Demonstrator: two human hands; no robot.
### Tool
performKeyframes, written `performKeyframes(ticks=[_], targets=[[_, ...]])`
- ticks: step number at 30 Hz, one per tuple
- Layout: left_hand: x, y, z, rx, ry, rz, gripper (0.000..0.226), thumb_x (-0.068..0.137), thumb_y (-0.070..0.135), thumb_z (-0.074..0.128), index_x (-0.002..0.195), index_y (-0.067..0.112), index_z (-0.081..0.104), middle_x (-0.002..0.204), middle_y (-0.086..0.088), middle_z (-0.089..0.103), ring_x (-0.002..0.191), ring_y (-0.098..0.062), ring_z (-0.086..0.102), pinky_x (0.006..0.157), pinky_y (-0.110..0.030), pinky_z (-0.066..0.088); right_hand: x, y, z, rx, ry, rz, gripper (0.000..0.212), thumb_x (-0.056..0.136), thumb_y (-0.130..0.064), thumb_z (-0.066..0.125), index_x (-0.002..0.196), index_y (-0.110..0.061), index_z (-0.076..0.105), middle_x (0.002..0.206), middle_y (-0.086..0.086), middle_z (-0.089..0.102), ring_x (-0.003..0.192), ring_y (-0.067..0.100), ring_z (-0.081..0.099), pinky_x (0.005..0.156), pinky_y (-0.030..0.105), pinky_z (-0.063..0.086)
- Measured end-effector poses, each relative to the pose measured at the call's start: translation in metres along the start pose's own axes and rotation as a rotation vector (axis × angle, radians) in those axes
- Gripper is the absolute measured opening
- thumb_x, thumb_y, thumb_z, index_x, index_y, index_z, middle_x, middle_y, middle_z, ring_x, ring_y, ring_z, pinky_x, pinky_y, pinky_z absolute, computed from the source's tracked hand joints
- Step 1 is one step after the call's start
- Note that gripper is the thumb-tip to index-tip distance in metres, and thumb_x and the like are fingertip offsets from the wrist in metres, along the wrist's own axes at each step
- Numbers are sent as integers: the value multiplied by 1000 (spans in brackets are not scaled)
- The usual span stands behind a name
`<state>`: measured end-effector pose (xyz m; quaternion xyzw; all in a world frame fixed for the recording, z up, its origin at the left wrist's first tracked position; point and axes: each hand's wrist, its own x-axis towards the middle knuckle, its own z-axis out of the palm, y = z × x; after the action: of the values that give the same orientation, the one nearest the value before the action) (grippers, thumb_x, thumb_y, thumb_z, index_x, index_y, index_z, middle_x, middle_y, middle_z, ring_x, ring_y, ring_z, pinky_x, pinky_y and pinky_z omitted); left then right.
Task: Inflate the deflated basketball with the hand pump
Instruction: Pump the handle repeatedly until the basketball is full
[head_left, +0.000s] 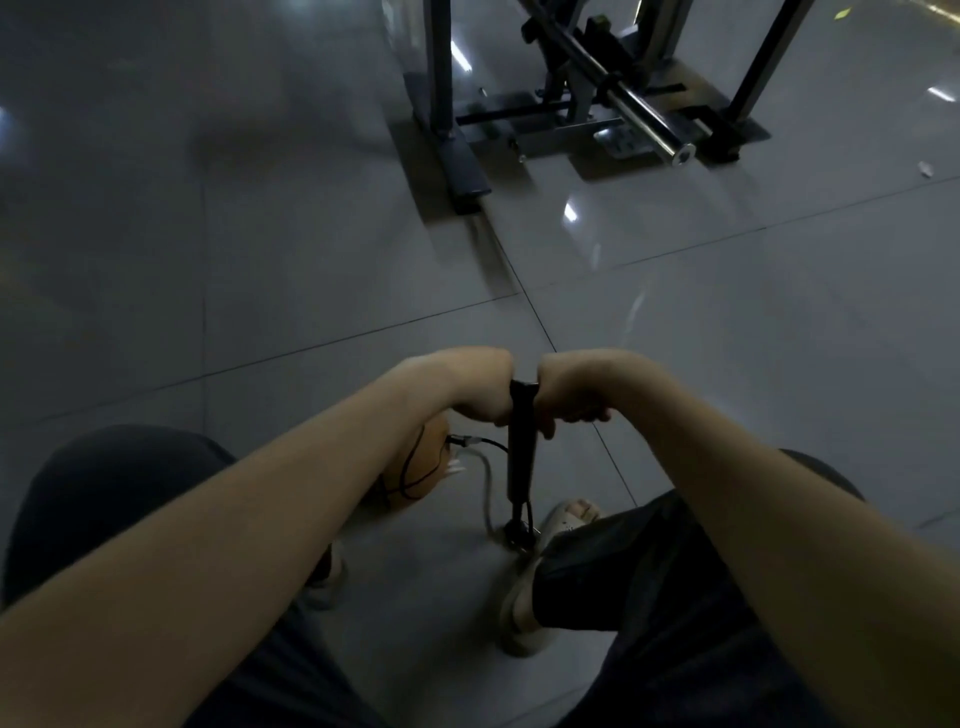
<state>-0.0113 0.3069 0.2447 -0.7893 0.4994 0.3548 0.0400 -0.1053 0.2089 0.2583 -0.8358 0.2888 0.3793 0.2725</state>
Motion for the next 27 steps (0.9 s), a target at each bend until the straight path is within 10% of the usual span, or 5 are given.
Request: performKeyframes(ticks=[8,17,23,27], targets=[[34,-18,94,61,-143,-17,15,92,23,55,87,13,65,84,-6,64,75,-27,60,61,-30,44,62,16,89,-69,-48,41,21,79,-11,70,64,-11,55,64,5,53,56,21,51,54,30,45],[31,-35,154,-13,-206,-45,19,90,20,56,71,17,51,74,-4,57,70,-26,58,60,-35,45,82,21,150,-99,-19,14,21,84,-35,61,89,-15,56,85,6,58,81,28,60,72,36,50],[9,-30,167,9,-388,-55,18,93,27,65,100,11,66,97,-11,69,83,-26,64,67,-33,48,60,10,166,-184,-132,9,18,88,-27,61,100,-13,59,85,4,56,85,24,59,82,39,54],[10,-26,122,-21,-420,-8,32,88,35,70,105,9,72,90,-10,71,72,-25,62,65,-37,54,33,10,123,-149,-164,-13,14,85,-21,69,92,-10,66,77,6,59,61,19,53,61,31,49]])
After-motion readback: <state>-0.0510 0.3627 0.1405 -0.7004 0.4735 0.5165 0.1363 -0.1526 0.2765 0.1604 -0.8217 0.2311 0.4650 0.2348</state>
